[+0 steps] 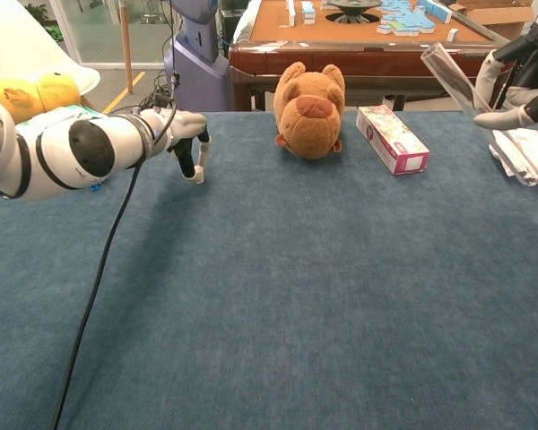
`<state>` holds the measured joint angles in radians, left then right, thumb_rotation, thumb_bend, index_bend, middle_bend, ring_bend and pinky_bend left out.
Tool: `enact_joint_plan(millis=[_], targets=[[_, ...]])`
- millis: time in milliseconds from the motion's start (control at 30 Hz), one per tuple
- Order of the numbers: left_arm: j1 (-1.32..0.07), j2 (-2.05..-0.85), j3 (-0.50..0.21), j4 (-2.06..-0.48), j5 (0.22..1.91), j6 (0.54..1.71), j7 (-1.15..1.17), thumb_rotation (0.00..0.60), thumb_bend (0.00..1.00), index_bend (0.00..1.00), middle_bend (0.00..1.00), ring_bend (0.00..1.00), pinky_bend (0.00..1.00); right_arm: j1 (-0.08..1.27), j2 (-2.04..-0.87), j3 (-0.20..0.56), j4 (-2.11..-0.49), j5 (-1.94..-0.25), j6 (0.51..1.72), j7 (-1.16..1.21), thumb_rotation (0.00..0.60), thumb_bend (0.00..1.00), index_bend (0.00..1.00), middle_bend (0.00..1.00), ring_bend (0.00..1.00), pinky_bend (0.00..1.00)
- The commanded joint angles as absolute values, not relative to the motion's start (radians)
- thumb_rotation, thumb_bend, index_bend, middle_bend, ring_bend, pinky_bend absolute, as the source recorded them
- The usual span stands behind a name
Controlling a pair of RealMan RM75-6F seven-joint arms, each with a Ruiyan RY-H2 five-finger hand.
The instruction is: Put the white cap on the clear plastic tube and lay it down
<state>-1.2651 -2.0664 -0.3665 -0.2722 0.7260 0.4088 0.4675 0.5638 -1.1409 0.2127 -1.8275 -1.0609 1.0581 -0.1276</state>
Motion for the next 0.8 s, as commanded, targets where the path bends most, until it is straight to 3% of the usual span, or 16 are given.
enact_joint_plan(millis=[33,467,633,800], targets=[[-1.267,-2.072,-0.372,-0.263,0.737,0.407,0.462,0.600,0.29,0.51,1.00,1.00,1.00,0.563,-1.141,0.213,-1.826,-1.061,1.059,-0.126,0.600,0.53,0.69,0.94,1.00,1.00],[-1.256,-2.057,-0.397,-0.278,0.805,0.433,0.385,0.600,0.32,0.53,1.00,1.00,1.00,0.555,-1.132,0.213,-1.835,-1.069,1.068,-0.123,0.600,0.53,0.70,0.94,1.00,1.00],[-1.215,-1.992,-0.384,-0.391,0.864,0.491,0.329,0.600,0.32,0.53,1.00,1.00,1.00,0.553,-1.128,0.215,-1.845,-1.078,1.075,-0.124,0.600,0.53,0.70,0.94,1.00,1.00],[-1.147,-1.872,-0.370,-0.603,0.907,0.564,0.300,0.600,0.32,0.53,1.00,1.00,1.00,0.566,-1.149,0.221,-1.836,-1.083,1.063,-0.118,0.600,0.53,0.71,0.94,1.00,1.00]])
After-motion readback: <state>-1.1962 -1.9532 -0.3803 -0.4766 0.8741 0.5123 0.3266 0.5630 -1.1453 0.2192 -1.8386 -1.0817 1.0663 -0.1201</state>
